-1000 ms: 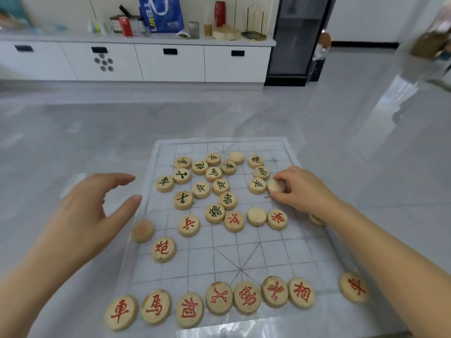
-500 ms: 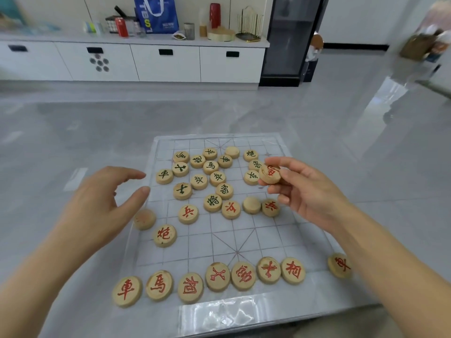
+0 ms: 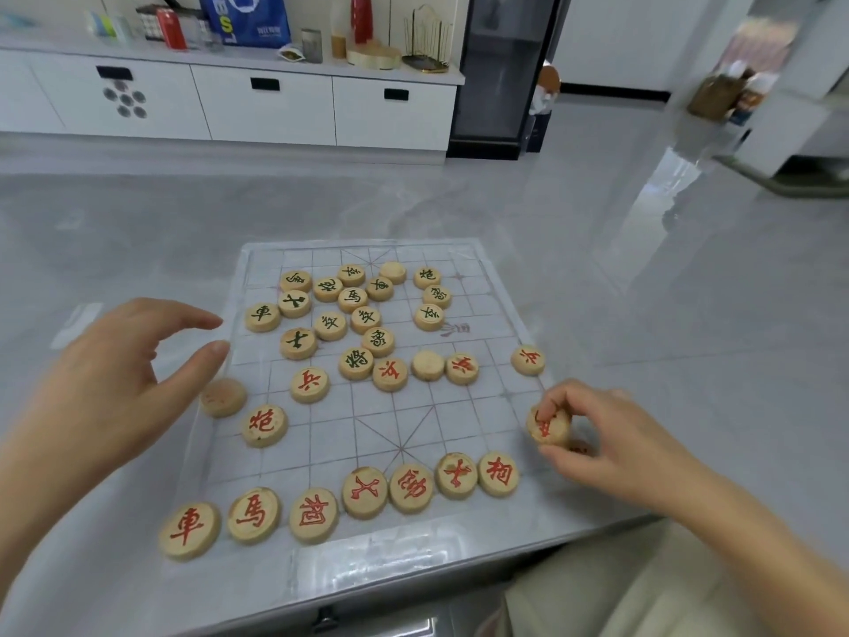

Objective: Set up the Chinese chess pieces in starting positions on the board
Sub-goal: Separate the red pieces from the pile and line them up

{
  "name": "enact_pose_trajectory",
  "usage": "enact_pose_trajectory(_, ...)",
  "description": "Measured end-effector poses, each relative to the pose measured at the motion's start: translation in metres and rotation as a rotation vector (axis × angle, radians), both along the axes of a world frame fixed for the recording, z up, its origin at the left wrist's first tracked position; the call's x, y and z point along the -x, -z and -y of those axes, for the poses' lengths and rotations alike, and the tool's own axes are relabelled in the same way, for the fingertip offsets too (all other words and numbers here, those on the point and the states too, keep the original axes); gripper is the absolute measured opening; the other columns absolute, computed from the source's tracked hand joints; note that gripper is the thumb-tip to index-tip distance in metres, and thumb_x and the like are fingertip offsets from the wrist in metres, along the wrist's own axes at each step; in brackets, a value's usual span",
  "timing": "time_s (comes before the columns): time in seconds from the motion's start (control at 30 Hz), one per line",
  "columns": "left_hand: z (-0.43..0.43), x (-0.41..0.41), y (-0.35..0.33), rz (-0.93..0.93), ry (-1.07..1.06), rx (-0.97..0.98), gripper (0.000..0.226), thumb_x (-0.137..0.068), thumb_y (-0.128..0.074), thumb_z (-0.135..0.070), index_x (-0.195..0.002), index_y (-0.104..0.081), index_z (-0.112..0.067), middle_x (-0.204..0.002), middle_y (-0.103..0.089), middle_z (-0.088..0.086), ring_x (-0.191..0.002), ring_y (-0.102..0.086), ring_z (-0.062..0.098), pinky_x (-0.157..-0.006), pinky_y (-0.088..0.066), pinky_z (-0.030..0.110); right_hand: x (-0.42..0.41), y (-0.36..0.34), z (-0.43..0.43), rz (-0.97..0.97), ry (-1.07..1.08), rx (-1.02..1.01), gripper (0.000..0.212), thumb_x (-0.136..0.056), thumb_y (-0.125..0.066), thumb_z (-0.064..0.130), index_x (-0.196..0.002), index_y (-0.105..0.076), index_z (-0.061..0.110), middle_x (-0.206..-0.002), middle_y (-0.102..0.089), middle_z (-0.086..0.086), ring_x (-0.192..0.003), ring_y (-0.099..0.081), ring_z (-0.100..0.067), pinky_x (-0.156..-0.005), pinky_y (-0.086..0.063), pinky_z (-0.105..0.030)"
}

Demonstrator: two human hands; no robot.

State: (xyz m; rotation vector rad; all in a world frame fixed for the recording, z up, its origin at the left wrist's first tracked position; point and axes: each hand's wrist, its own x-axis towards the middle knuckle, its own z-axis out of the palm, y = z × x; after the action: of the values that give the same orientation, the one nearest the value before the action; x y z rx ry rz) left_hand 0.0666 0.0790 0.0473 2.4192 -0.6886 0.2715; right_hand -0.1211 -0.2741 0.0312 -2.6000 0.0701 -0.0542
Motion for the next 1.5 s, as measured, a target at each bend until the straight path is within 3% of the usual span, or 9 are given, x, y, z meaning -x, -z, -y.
enact_pose_trajectory(0.13, -0.002, 0.001, 0.002, 0.006, 0.007, -0.002, 0.024, -0.075, -0.036, -0.069, -0.09, -0.047, -0.054, -0.1, -0.053, -0.009, -0.09, -0.052, 0.018, -0.073, -0.05, 0.042, 0.004, 0.019, 0.001, -0.04, -0.09, 0.15, 0.019, -0.07, -0.057, 0.05, -0.078, -0.042, 0.043, -0.077, -0.058, 0.017, -0.08, -0.053, -0.003, -0.078, -0.031, -0.019)
enact_pose_trajectory(0.4, -0.002, 0.0, 0.001, 0.001, 0.003, 0.01, 0.02, -0.077, -0.038, -0.067, -0.09, -0.048, -0.056, -0.099, -0.053, -0.011, -0.089, -0.053, 0.017, -0.072, -0.051, 0.044, 0.005, 0.021, 0.002, -0.008, -0.135, 0.252, 0.036, -0.066, -0.059, 0.045, -0.065, -0.025, 0.033, -0.064, -0.038, 0.015, -0.071, -0.039, -0.004, -0.08, -0.033, -0.02)
enact_pose_trajectory(0.63, 0.003, 0.003, 0.002, -0.02, -0.001, -0.006, 0.023, -0.074, -0.037, -0.067, -0.088, -0.048, -0.052, -0.099, -0.051, -0.011, -0.083, -0.052, 0.016, -0.07, -0.047, 0.038, -0.002, 0.027, 0.006, -0.034, -0.207, 0.364, 0.029, -0.066, -0.055, 0.046, -0.069, -0.032, 0.028, -0.083, -0.043, 0.01, -0.08, -0.039, -0.01, -0.076, -0.035, -0.027)
enact_pose_trajectory(0.8, 0.009, 0.008, -0.002, -0.019, -0.02, -0.028, 0.02, -0.084, -0.057, -0.051, -0.1, -0.058, -0.039, -0.101, -0.053, -0.009, -0.082, -0.052, 0.013, -0.074, -0.043, 0.034, -0.012, 0.015, 0.001, -0.071, -0.173, 0.183, 0.034, -0.066, -0.059, 0.054, -0.067, -0.034, 0.031, -0.096, -0.046, 0.015, -0.097, -0.041, -0.007, -0.086, -0.033, -0.023)
enact_pose_trajectory(0.97, 0.01, 0.005, -0.004, -0.004, -0.071, -0.093, 0.033, -0.086, -0.056, -0.037, -0.113, -0.062, -0.018, -0.109, -0.056, -0.005, -0.098, -0.047, 0.01, -0.085, -0.043, 0.034, -0.086, 0.01, -0.023, 0.116, -0.034, -0.034, 0.024, -0.079, -0.056, 0.05, -0.069, -0.051, 0.029, -0.095, -0.051, 0.013, -0.099, -0.046, -0.007, -0.089, -0.035, -0.025)
enact_pose_trajectory(1.07, 0.006, 0.001, -0.005, 0.0, -0.096, -0.167, 0.036, -0.086, -0.054, -0.039, -0.113, -0.062, -0.018, -0.116, -0.059, 0.002, -0.105, -0.052, 0.019, -0.085, -0.04, 0.033, -0.15, 0.016, -0.036, 0.116, 0.019, 0.122, 0.013, -0.084, -0.059, 0.035, -0.092, -0.061, 0.025, -0.103, -0.05, 0.008, -0.103, -0.047, -0.016, -0.091, -0.038, -0.035)
enact_pose_trajectory(1.27, 0.004, 0.0, -0.002, 0.027, -0.089, -0.252, 0.037, -0.086, -0.051, -0.045, -0.114, -0.06, -0.022, -0.116, -0.057, -0.003, -0.105, -0.052, 0.02, -0.082, -0.04, 0.032, -0.247, 0.02, -0.035, -0.011, 0.168, 0.342, 0.043, -0.088, -0.054, 0.021, -0.13, -0.047, 0.027, -0.135, -0.047, 0.0, -0.123, -0.038, -0.025, -0.094, -0.032, -0.038)
enact_pose_trajectory(1.4, 0.006, -0.002, 0.004, 0.033, -0.067, -0.283, 0.037, -0.088, -0.052, -0.045, -0.116, -0.06, -0.023, -0.118, -0.056, -0.004, -0.11, -0.05, 0.019, -0.086, -0.042, 0.033, -0.27, 0.025, -0.037, -0.068, 0.035, 0.496, 0.054, -0.087, -0.043, 0.005, -0.131, -0.044, 0.037, -0.132, -0.051, 0.005, -0.122, -0.034, -0.021, -0.087, -0.027, -0.038)
enact_pose_trajectory(1.5, 0.006, -0.005, 0.007, 0.026, -0.062, -0.308, 0.038, -0.089, -0.051, -0.045, -0.118, -0.059, -0.022, -0.121, -0.055, -0.004, -0.111, -0.048, 0.018, -0.087, -0.042, 0.033, -0.276, 0.027, -0.033, -0.055, 0.008, 0.623, 0.033, -0.091, -0.041, 0.015, -0.117, -0.053, 0.033, -0.115, -0.058, 0.003, -0.11, -0.039, -0.022, -0.079, -0.025, -0.037)
